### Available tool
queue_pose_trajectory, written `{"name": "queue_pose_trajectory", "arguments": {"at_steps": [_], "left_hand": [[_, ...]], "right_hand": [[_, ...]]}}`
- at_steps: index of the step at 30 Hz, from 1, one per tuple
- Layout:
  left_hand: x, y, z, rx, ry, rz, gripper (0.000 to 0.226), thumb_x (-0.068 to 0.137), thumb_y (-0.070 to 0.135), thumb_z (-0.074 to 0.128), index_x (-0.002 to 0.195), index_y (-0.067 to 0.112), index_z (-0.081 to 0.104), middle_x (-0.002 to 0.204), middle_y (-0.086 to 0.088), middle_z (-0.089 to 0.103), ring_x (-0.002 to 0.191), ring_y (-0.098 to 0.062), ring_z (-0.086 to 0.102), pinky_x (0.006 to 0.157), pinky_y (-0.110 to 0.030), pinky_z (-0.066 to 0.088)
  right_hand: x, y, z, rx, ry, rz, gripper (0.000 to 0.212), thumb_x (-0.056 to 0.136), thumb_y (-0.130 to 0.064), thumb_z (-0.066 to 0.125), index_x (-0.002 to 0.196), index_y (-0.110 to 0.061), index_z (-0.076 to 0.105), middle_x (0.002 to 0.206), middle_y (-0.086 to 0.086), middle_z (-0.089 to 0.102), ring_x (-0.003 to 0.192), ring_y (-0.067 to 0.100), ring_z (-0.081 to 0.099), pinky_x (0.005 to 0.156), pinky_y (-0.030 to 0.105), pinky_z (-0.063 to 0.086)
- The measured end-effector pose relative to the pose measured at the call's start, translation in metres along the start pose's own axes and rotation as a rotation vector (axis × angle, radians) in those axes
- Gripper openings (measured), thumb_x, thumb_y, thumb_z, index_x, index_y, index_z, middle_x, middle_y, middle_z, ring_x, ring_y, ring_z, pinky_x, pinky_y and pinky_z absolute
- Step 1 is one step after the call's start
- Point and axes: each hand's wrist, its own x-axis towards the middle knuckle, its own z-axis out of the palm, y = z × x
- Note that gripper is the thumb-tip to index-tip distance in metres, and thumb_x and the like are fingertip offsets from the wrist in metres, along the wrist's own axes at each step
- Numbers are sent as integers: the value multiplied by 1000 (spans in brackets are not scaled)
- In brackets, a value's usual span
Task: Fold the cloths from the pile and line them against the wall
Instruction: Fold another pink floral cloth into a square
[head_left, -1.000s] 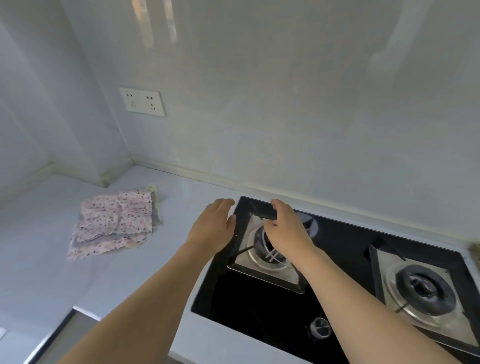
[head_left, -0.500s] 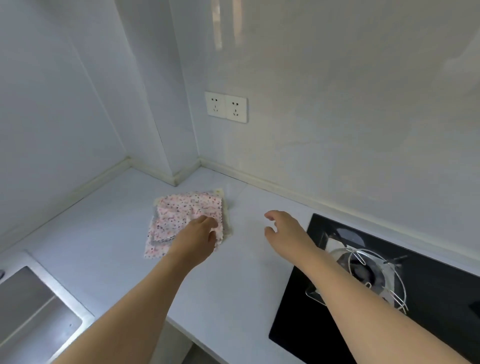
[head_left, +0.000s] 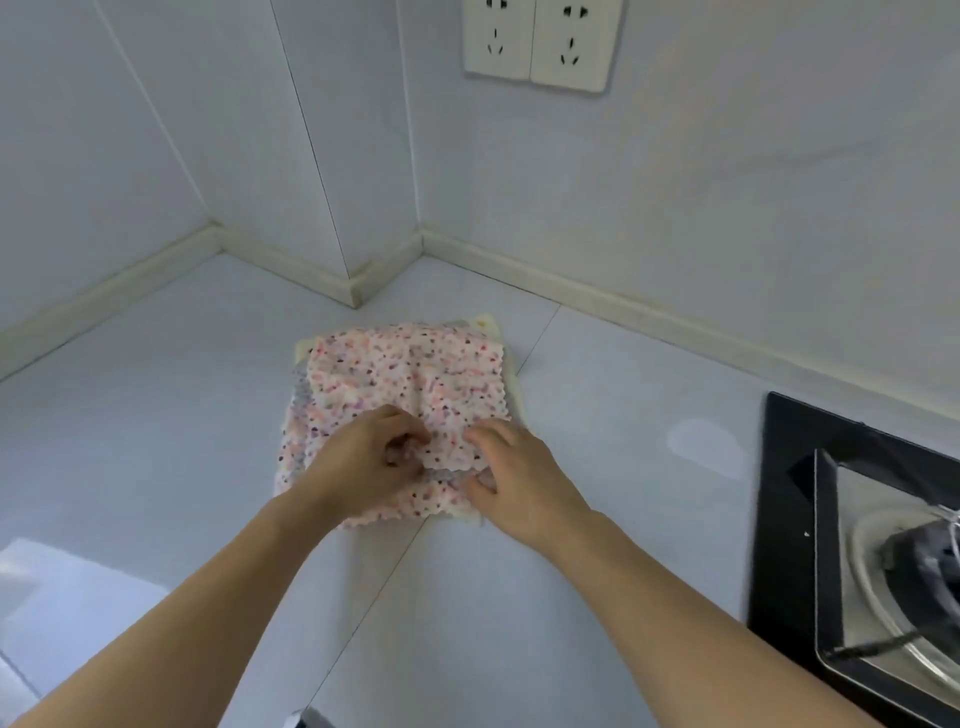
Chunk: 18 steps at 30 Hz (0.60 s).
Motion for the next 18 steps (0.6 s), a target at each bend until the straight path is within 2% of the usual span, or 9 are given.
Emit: {"name": "queue_pose_trajectory", "arguments": {"at_steps": [3, 6, 10, 13, 14, 18], "left_hand": [[2, -12, 4, -25, 15, 99, 31, 75, 27, 71, 103, 37, 65, 106, 23, 57, 95, 1, 55, 83, -20, 47], [-1, -16, 3, 20, 68, 149, 27, 79, 20, 69, 102, 34, 67, 102, 24, 63, 91, 2, 59, 80, -14, 49], [-4, -22, 6, 98, 183, 257, 13, 92, 25, 61, 99, 22, 72, 96, 13, 71, 84, -2, 63, 75, -11, 48], [-3, -24, 4, 28, 126, 199, 29, 97, 28, 52, 89, 5, 68, 93, -12, 70, 74, -15, 59, 73, -28, 49], [-2, -22, 2, 28, 114, 182, 31, 98, 27, 51, 89, 2, 66, 92, -16, 68, 73, -21, 60, 73, -33, 49], [-13, -8, -6, 96, 192, 194, 27, 100, 18, 43, 76, 11, 54, 76, -8, 59, 77, -33, 57, 64, -35, 45]], "right_hand": [[3, 18, 27, 19, 168, -35, 51, 84, -50, 50, 121, -17, 61, 127, -4, 53, 116, 19, 47, 99, 31, 38], [5, 23, 36, 41, 314, -70, 48, 81, -53, 48, 113, -21, 65, 120, -10, 55, 111, 11, 45, 96, 24, 33], [5, 26, 38, 99, 317, -103, 41, 85, -50, 63, 117, -24, 64, 120, -16, 52, 113, 6, 42, 99, 23, 33], [-2, 18, 39, 114, 317, -67, 38, 90, -46, 59, 120, -23, 62, 122, -17, 51, 114, 7, 41, 101, 27, 35], [-4, 13, 40, 90, 327, -45, 37, 91, -44, 57, 120, -22, 61, 123, -15, 52, 115, 9, 42, 102, 29, 36], [-20, -16, 37, 22, 368, 100, 37, 93, -37, 54, 123, -17, 60, 128, -1, 56, 119, 20, 48, 101, 37, 38]]}}
